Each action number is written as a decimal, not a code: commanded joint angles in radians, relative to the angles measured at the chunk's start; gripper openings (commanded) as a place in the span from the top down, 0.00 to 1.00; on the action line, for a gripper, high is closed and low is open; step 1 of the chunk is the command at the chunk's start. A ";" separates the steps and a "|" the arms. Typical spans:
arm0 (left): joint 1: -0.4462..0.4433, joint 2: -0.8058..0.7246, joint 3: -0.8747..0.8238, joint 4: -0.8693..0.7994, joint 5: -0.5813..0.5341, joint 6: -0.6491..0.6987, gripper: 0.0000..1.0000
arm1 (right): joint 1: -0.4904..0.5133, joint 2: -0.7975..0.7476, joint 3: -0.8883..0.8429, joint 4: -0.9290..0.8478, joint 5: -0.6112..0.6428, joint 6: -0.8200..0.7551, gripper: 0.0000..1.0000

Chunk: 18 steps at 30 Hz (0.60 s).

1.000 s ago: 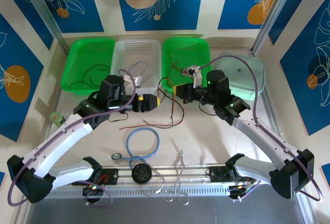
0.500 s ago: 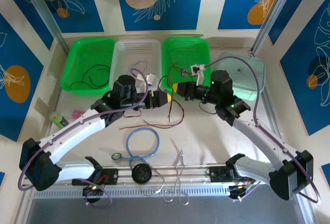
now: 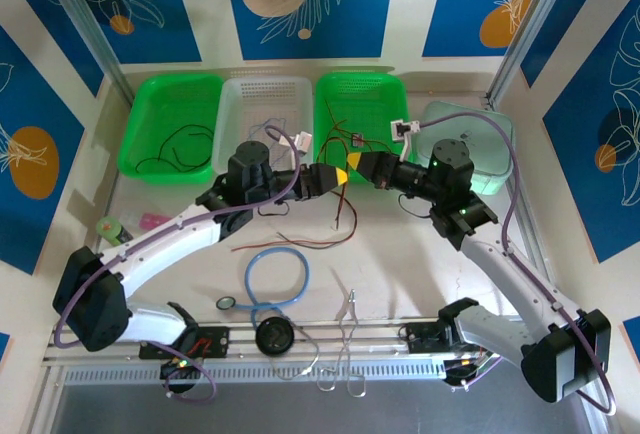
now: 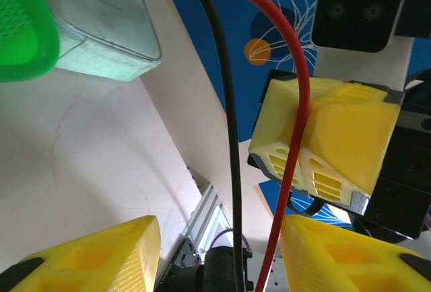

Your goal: Untangle the cables

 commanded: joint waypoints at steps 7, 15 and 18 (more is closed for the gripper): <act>-0.012 0.030 0.016 0.072 0.030 -0.025 0.54 | -0.017 -0.001 -0.012 0.108 -0.065 0.085 1.00; -0.011 0.022 0.048 0.064 0.022 -0.019 0.51 | -0.032 -0.009 -0.004 0.084 -0.077 0.087 1.00; -0.012 0.028 0.053 0.078 0.028 -0.022 0.46 | -0.033 -0.009 -0.004 0.083 -0.071 0.090 1.00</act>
